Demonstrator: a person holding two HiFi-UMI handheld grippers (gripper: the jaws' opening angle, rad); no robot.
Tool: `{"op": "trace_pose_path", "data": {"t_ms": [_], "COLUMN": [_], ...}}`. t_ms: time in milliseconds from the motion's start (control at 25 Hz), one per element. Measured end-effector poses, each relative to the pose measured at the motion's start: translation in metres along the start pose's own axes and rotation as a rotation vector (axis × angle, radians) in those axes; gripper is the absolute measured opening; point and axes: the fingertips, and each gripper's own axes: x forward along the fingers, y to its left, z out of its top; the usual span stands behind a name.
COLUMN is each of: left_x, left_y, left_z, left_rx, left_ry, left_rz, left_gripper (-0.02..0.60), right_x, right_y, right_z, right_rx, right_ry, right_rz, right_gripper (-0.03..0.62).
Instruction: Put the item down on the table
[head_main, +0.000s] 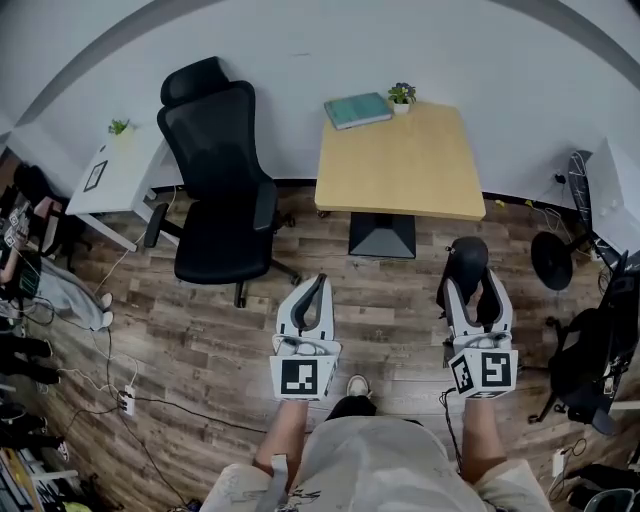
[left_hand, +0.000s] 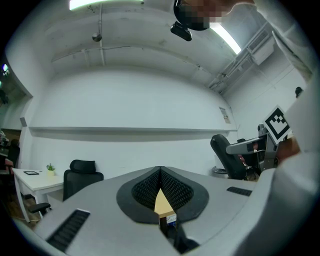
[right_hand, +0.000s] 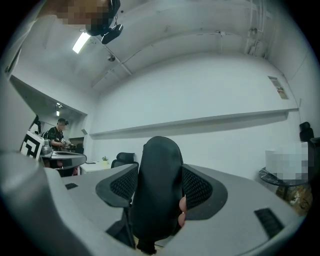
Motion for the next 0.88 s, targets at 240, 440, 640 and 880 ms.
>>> {"op": "trace_pose_path", "data": {"t_ms": [240, 440, 640, 880], "left_x": [0.028, 0.055, 0.097, 0.165], "left_y": [0.024, 0.029, 0.018, -0.001], "left_z": [-0.005, -0.006, -0.007, -0.004], "left_rx": [0.0, 0.009, 0.022, 0.01], "left_ry": [-0.006, -0.041, -0.04, -0.031], "left_rz": [-0.001, -0.001, -0.01, -0.008], "left_gripper": [0.006, 0.006, 0.006, 0.006], "right_x": [0.032, 0.054, 0.085, 0.136], "right_y": [0.002, -0.012, -0.043, -0.096], "right_z": [-0.003, -0.008, -0.017, -0.02], "right_rx": [-0.01, 0.001, 0.023, 0.064], "right_ry": [0.006, 0.007, 0.0, -0.01], "right_rz": [-0.004, -0.017, -0.022, -0.011], "right_gripper": [0.288, 0.288, 0.288, 0.288]}}
